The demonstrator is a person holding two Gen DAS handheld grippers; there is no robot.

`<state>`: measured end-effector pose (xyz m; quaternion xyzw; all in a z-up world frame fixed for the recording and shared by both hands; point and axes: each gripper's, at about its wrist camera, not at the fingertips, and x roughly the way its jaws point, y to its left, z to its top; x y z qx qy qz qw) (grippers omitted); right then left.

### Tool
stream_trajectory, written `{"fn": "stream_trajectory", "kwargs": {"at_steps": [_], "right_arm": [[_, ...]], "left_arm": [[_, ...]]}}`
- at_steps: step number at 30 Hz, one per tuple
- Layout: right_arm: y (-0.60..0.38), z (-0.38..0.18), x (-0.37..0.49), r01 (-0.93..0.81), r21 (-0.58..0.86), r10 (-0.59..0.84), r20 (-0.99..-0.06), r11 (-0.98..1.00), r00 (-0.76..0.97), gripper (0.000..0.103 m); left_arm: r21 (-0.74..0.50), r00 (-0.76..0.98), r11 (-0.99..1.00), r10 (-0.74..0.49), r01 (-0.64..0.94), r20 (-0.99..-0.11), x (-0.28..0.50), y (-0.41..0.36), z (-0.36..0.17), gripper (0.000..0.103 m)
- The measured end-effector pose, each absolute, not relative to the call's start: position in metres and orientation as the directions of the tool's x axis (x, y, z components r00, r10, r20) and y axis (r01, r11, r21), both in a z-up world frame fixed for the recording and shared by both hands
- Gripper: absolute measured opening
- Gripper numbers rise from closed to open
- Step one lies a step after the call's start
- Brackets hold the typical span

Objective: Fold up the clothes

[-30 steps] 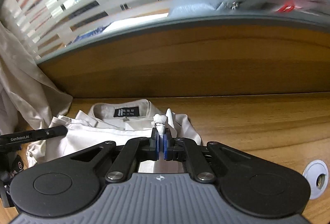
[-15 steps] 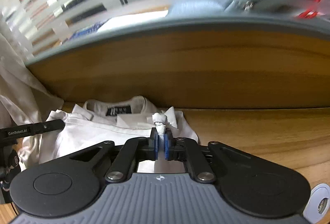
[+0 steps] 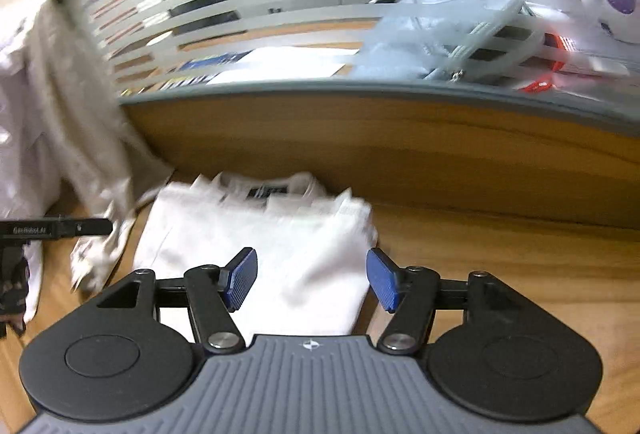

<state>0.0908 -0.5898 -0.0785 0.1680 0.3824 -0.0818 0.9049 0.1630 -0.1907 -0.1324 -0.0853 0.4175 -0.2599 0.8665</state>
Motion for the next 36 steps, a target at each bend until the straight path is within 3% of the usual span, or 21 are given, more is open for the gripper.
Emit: {"fn": "stream_trajectory", "kwargs": {"at_steps": [16,19,24,29,31,32,34,36], "right_arm": [[-0.490,-0.118,-0.015,0.031,0.204,0.156,-0.826,0.978,0.541,0.068],[-0.481,-0.131,-0.028,0.017,0.205,0.168,-0.843,0.979,0.512,0.066],[-0.472,-0.147,-0.035,-0.007,0.189,0.170,-0.869,0.982,0.465,0.046],[-0.471,-0.152,-0.031,-0.018,0.179,0.167,-0.872,0.984,0.461,0.034],[-0.472,-0.154,-0.030,-0.014,0.179,0.166,-0.873,0.984,0.459,0.028],[-0.473,-0.155,-0.030,-0.010,0.181,0.165,-0.872,0.983,0.461,0.026],[-0.474,-0.154,-0.031,0.003,0.188,0.165,-0.867,0.982,0.470,0.012],[-0.474,-0.150,-0.032,0.012,0.184,0.155,-0.864,0.983,0.478,0.010]], "left_arm": [[-0.360,0.329,0.788,-0.557,0.499,-0.762,0.040,-0.178,-0.172,0.048],[-0.306,0.298,0.768,-0.533,0.562,-0.792,0.028,-0.188,-0.181,0.046],[-0.223,0.271,0.713,-0.508,0.665,-0.818,0.018,-0.206,-0.189,0.043],[-0.172,0.289,0.718,-0.471,0.674,-0.833,0.018,-0.211,-0.192,0.037],[-0.160,0.292,0.707,-0.473,0.689,-0.831,0.014,-0.211,-0.190,0.031],[-0.147,0.301,0.704,-0.470,0.695,-0.830,0.012,-0.211,-0.189,0.022],[-0.123,0.322,0.702,-0.467,0.702,-0.824,0.010,-0.212,-0.185,0.016],[-0.106,0.343,0.704,-0.465,0.702,-0.816,0.007,-0.213,-0.180,0.012]]}}
